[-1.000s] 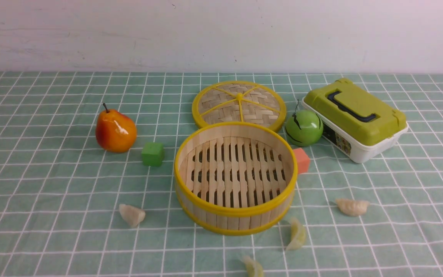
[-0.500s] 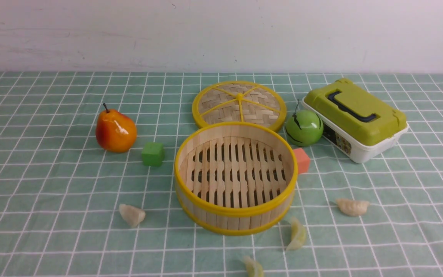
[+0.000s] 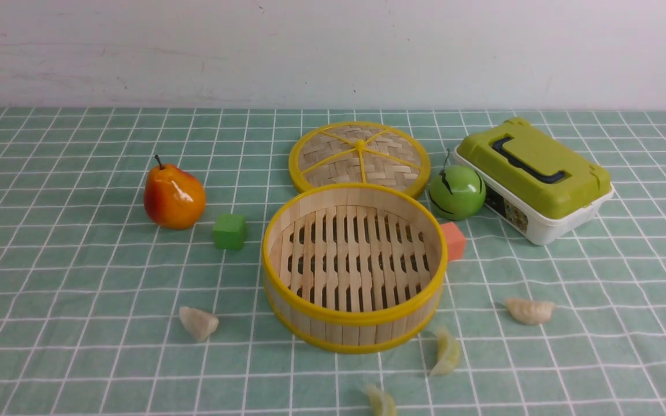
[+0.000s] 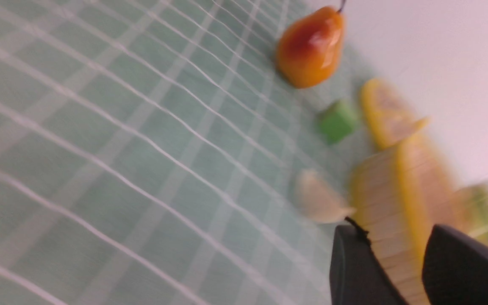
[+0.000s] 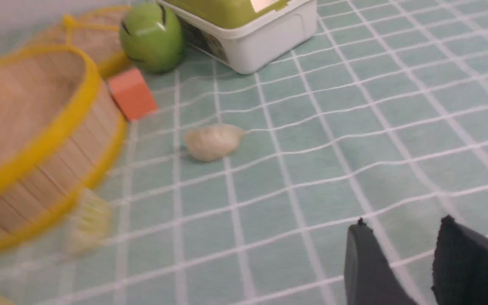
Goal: Put the dumplings into the steamer on the table with the blue tablecloth.
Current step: 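Reach for and grasp a dumpling on the table with the left gripper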
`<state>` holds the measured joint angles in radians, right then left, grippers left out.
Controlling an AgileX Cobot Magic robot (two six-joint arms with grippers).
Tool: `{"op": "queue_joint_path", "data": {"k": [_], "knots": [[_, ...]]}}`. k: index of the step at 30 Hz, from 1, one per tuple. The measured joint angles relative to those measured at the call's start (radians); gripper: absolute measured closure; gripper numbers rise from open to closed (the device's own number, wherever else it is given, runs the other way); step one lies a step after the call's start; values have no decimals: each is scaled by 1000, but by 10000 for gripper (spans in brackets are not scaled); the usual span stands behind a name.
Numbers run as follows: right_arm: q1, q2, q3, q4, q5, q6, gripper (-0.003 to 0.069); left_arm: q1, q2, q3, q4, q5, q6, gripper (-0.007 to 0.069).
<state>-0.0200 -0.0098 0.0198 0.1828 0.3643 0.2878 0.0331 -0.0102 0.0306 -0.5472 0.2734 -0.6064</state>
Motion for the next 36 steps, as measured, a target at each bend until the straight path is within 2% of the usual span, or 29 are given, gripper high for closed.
{"op": "queue_joint_path", "data": {"k": [2, 3, 5, 6, 10, 12, 14, 17, 18, 19, 21, 22, 24, 25, 26, 28, 32, 34, 36], "knots": [[0, 0, 4, 173, -13, 120, 419, 0, 0, 0, -254, -22, -174, 387], [0, 0, 5, 214, -14, 162, 419, 0, 0, 0, -275, -23, -186, 387], [0, 0, 7, 449, -21, 308, 419, 0, 0, 0, -441, -41, -262, 387], [0, 0, 7, 499, -25, 337, 419, 0, 0, 0, -457, -45, -262, 387], [0, 0, 7, 545, -51, 352, 419, 0, 0, 0, -489, -51, -239, 387], [-1, 0, 7, 543, -69, 333, 419, 0, 0, -4, -490, -41, -197, 387], [-1, 0, 4, 543, -72, 265, 419, 0, 0, -37, -476, -15, -95, 387], [-1, 2, -65, 539, -49, 60, 421, 0, 0, -169, -428, 40, 174, 396], [-1, 3, -81, 539, -45, 30, 422, 0, 2, -179, -419, 45, 205, 400], [-1, 35, -145, 539, -29, -91, 443, 1, 36, -262, -386, 94, 299, 431], [-1, 120, -253, 534, 7, -218, 497, 1, 127, -369, -312, 176, 384, 488], [-1, 144, -265, 530, 12, -232, 512, 1, 139, -380, -303, 197, 389, 496], [-1, 327, -440, 492, 127, -418, 628, 1, 338, -517, -171, 365, 432, 605], [-1, 342, -440, 488, 138, -431, 636, 1, 353, -537, -150, 393, 435, 620], [-1, 447, -542, 459, 223, -509, 668, 1, 455, -608, -73, 478, 444, 638], [1, 601, -654, 417, 355, -603, 678, 1, 599, -703, 38, 631, 461, 638], [57, 799, -781, 352, 518, -646, 678, -16, 779, -834, 226, 811, 485, 638], [117, 880, -824, 319, 571, -648, 678, -75, 870, -886, 319, 851, 465, 638], [206, 971, -859, 282, 621, -649, 677, -178, 989, -942, 410, 866, 411, 638]]}}
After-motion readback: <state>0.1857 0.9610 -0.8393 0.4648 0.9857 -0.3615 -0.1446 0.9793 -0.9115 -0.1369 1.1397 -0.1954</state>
